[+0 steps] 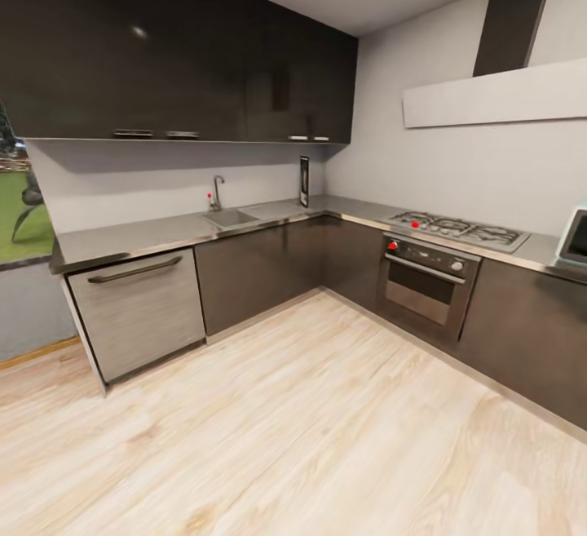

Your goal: Pick up the poster from the kitchen countertop and hang it on one of the wall nails in the kitchen.

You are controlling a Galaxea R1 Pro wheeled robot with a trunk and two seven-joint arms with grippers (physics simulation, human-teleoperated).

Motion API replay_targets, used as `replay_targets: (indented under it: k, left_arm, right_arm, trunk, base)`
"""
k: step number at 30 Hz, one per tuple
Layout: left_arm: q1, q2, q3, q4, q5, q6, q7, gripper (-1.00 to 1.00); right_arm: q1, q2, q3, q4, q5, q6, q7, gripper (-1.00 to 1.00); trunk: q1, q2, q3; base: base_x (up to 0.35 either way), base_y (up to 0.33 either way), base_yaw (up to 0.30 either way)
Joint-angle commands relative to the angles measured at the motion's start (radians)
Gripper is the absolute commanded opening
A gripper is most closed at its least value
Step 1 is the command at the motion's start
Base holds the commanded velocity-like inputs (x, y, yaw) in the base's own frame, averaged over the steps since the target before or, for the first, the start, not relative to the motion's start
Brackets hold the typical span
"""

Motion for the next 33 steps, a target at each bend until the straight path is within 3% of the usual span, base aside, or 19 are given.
replay_targets:
  k: [1, 20, 33]
  left_arm:
    - [0.0, 0.0, 0.001, -0.001, 0.0, -0.001, 0.0, 1.0]
    - [0.0, 0.001, 0.001, -0.001, 0.0, -0.001, 0.0, 1.0]
    - [0.0, 0.001, 0.001, -0.001, 0.0, -0.001, 0.0, 1.0]
  right_arm:
    - [-0.001, 0.0, 0.0, 0.001, 0.0, -0.003, -0.001, 1.0]
    - [-0.001, 0.0, 0.001, 0.001, 0.0, -0.003, -0.001, 1.0]
    - [-0.001, 0.0, 0.003, 0.001, 0.002, -0.002, -0.001, 1.0]
  trunk:
    - [0.001, 0.0, -0.001]
    - [0.001, 0.0, -0.001]
    - [0.001, 0.0, -0.001]
  base:
    - [0.33, -0.106, 0.0]
    - [0.331, -0.1, 0.008]
    - [0.331, -0.121, 0.241]
